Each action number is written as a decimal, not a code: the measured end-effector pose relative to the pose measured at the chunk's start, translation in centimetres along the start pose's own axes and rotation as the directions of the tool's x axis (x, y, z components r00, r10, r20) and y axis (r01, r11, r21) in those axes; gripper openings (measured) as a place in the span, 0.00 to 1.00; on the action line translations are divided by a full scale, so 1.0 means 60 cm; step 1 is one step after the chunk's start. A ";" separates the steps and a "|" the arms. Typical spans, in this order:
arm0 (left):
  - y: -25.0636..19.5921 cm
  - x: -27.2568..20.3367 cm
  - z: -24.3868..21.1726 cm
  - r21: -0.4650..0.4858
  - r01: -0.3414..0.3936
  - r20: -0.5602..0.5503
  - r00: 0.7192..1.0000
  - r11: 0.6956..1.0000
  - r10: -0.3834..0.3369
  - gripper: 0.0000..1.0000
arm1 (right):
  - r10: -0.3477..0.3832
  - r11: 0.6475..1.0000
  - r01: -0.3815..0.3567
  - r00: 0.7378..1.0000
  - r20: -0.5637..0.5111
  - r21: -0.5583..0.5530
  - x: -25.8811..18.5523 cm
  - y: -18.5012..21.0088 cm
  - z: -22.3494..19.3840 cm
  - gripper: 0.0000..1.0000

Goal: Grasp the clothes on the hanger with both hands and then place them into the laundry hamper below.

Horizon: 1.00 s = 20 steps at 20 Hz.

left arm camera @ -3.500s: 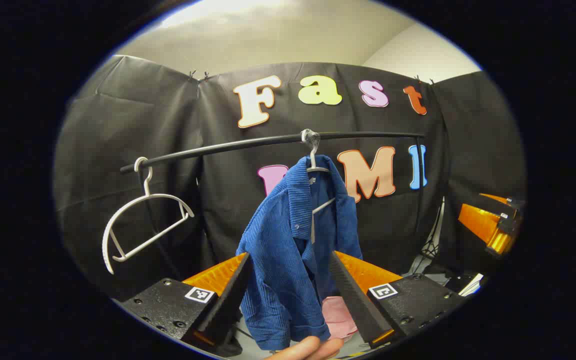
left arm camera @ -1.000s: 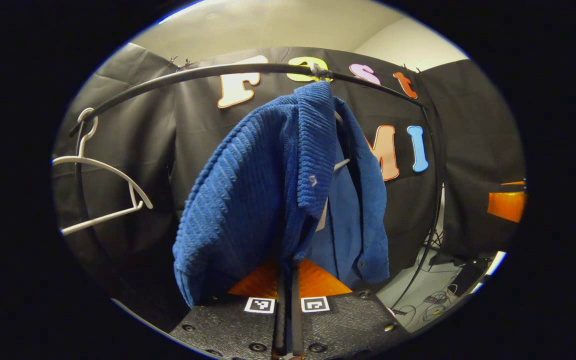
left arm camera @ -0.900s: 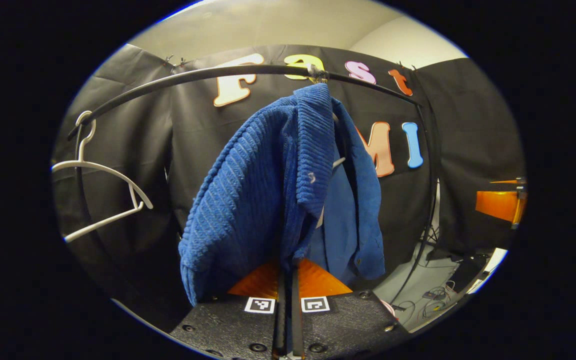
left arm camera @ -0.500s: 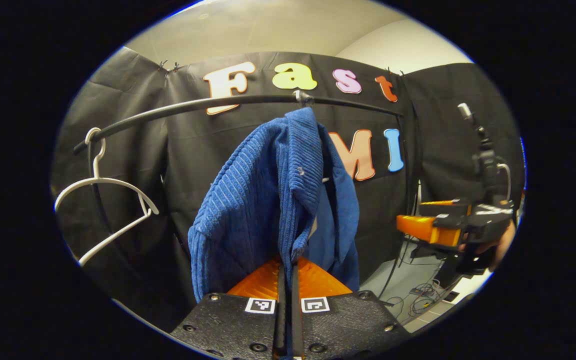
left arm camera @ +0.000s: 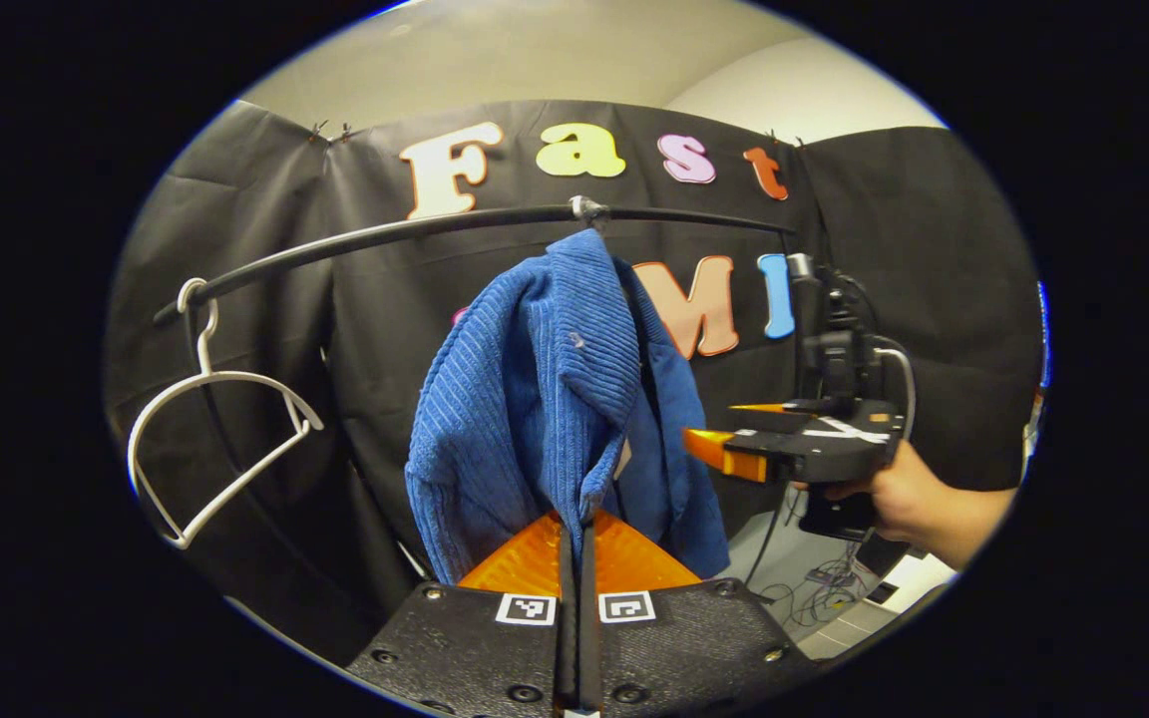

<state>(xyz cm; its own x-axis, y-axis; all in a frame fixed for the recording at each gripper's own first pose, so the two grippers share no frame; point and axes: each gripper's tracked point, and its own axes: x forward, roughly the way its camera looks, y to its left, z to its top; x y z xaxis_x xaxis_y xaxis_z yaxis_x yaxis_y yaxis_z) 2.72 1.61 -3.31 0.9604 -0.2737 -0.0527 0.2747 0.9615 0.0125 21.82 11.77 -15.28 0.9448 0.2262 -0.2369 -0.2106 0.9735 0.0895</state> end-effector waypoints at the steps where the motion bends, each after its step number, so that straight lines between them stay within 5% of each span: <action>1: -0.011 -0.004 0.006 -0.038 0.033 -0.006 0.999 0.999 -0.033 0.01 | 0.009 1.000 -0.009 1.000 0.001 0.001 0.016 0.006 0.005 0.99; 6: -0.069 -0.021 0.041 -0.118 0.224 0.032 0.975 0.967 -0.222 0.01 | -0.002 1.000 0.002 1.000 -0.024 -0.009 0.087 -0.007 0.011 0.94; 9: -0.074 -0.035 0.039 -0.100 0.285 0.033 0.959 0.953 -0.283 0.01 | -0.005 0.995 0.007 1.000 -0.025 0.096 0.123 -0.013 0.023 0.44; 10: -0.074 -0.037 0.040 -0.080 0.294 0.034 0.956 0.953 -0.292 0.01 | 0.015 0.992 -0.010 0.999 -0.038 0.128 0.127 -0.008 0.021 0.42; 12: -0.058 -0.036 0.042 -0.036 0.271 0.035 0.962 0.962 -0.270 0.02 | 0.034 0.978 -0.023 0.998 -0.047 0.209 0.123 -0.001 0.019 0.03; 15: -0.052 -0.046 0.043 0.009 0.287 0.035 0.957 0.958 -0.287 0.01 | -0.016 0.984 0.017 1.000 -0.009 0.176 0.100 -0.023 0.033 0.02; 20: -0.016 -0.067 0.035 0.046 0.290 0.012 0.957 0.956 -0.291 0.01 | 0.022 1.000 -0.022 0.999 0.028 0.015 0.074 0.000 0.057 0.03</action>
<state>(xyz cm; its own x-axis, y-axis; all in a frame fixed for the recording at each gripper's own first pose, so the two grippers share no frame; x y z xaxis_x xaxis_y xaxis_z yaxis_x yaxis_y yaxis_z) -1.34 1.72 -1.00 0.8395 -0.5418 -0.0417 0.5432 0.8385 0.0426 26.86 12.63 -13.03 0.9466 0.2462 -0.2080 -0.2277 0.9676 0.1089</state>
